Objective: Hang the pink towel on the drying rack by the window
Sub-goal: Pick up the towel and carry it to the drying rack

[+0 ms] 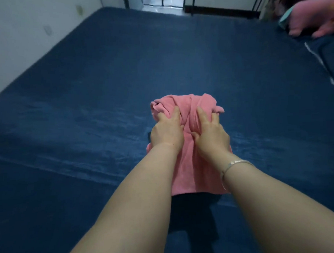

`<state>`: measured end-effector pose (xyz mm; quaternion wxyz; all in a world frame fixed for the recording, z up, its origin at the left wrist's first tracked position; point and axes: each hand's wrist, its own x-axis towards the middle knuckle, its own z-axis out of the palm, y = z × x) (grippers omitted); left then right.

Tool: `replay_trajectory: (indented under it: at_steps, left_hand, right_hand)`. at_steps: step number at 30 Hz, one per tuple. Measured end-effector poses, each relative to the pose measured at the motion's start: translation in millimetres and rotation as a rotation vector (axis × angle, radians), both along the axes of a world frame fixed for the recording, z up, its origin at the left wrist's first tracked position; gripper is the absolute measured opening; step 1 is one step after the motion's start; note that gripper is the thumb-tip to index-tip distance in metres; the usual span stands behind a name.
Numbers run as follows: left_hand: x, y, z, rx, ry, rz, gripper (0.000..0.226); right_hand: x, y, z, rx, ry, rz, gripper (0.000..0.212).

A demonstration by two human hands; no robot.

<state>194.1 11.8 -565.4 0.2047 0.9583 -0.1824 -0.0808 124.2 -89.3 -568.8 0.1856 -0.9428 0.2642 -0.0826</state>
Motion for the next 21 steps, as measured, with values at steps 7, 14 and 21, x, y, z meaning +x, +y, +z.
replay_trajectory:
  at_steps: [7,14,21]
  left_hand:
    - [27,65,134,-0.02,-0.11,0.103,0.053]
    - [45,157,254,-0.025,-0.249,0.227,0.06]
    - [63,269,346,-0.028,-0.344,0.311,0.05]
  right_hand:
    - [38,51,132,-0.029,-0.094,0.17,0.066]
    - [71,133,256,-0.069,-0.203,0.349,0.066]
    - [101,236,343,-0.092,-0.308,0.46,0.061]
